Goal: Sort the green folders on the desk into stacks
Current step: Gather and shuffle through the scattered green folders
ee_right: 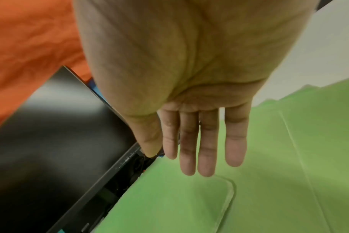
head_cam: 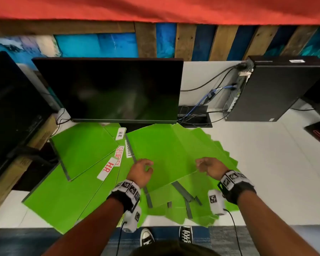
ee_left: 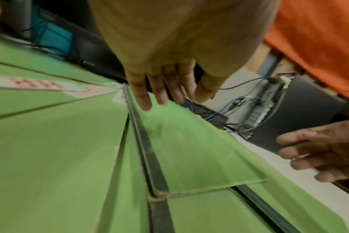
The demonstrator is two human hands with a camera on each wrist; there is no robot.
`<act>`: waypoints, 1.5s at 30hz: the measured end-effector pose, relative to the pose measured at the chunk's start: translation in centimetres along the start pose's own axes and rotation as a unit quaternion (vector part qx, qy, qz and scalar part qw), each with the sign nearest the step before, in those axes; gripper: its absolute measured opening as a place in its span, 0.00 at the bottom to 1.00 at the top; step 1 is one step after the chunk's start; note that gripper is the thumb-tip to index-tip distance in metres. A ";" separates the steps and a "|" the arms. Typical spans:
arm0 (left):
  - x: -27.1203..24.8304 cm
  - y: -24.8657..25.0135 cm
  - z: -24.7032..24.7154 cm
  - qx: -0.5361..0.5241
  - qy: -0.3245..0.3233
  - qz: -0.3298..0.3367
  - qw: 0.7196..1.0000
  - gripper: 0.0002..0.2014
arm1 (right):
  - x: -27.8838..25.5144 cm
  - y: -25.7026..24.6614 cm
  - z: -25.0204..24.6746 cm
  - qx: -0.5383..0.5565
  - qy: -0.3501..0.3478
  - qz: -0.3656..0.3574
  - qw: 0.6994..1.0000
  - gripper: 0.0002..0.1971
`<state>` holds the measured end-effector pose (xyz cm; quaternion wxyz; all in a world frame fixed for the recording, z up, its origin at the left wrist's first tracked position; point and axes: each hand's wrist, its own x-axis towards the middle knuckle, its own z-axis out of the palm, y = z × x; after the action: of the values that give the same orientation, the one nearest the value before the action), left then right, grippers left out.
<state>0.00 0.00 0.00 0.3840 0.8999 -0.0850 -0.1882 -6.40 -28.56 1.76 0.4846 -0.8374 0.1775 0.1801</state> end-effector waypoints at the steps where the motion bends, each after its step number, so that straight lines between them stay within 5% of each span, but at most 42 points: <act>1: 0.5 -0.2 0.1 0.014 0.041 -0.028 0.999 0.12 | 0.7 0.0 0.3 -0.021 0.001 -0.002 1.000 0.12; 3: 0.9 -0.3 0.1 0.024 0.086 -0.137 0.987 0.22 | 1.5 0.0 0.8 -0.077 0.009 0.035 0.996 0.07; 5: 1.2 -0.4 0.3 -0.001 0.073 -0.228 0.971 0.29 | 2.0 0.3 1.8 -0.141 0.001 0.064 0.988 0.25; 10: 1.8 -0.6 1.1 -0.090 0.053 -0.266 0.958 0.39 | 0.5 1.6 4.0 -0.249 -0.067 0.024 0.966 0.36; 12: 1.9 -0.8 1.7 -0.092 0.046 -0.257 0.961 0.32 | 0.0 2.7 3.8 -0.275 -0.057 0.013 0.960 0.42; 15: 1.8 -0.1 1.9 -0.101 0.006 -0.261 0.960 0.02 | 0.2 4.2 2.4 -0.308 -0.048 0.017 0.950 0.56; 16: 1.9 -0.1 2.3 -0.112 -0.009 -0.261 0.959 0.07 | 0.5 4.6 1.5 -0.301 -0.038 0.038 0.952 0.57; 19: 2.2 0.8 2.8 -0.090 -0.046 -0.231 0.968 0.03 | 2.5 5.4 -1.2 -0.287 0.034 0.090 0.953 0.37; 20: 2.3 1.2 3.0 -0.084 -0.047 -0.217 0.971 0.09 | 3.3 5.7 -2.0 -0.284 0.054 0.095 0.953 0.35; 24: 2.9 1.9 3.3 -0.008 -0.064 -0.200 0.978 0.16 | 5.1 5.9 -3.5 -0.271 0.043 0.119 0.954 0.44; 28: 3.7 1.6 3.2 -0.072 -0.004 -0.225 0.972 0.27 | 4.8 6.8 -2.7 -0.363 0.049 0.105 0.924 0.53; 34: 5.5 2.2 2.8 -0.122 -0.021 -0.234 0.964 0.43 | 5.0 9.2 -3.5 -0.286 -0.011 0.121 0.951 0.62; 39: 5.9 5.2 5.0 -0.069 -0.084 -0.076 0.991 0.19 | 4.6 8.7 -1.7 -0.051 0.033 0.083 0.995 0.34; 42: 5.8 6.5 6.8 -0.034 -0.111 -0.016 0.993 0.17 | 3.9 7.4 0.5 0.033 0.014 0.112 0.993 0.39; 45: 6.0 6.3 7.1 0.005 -0.024 -0.029 0.999 0.25 | 2.9 6.0 1.3 0.024 -0.008 0.058 0.998 0.50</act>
<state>2.51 -10.84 -1.61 0.3716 0.8991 -0.0695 -0.2206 -6.86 -30.54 -4.70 0.4948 -0.8123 0.2260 0.2102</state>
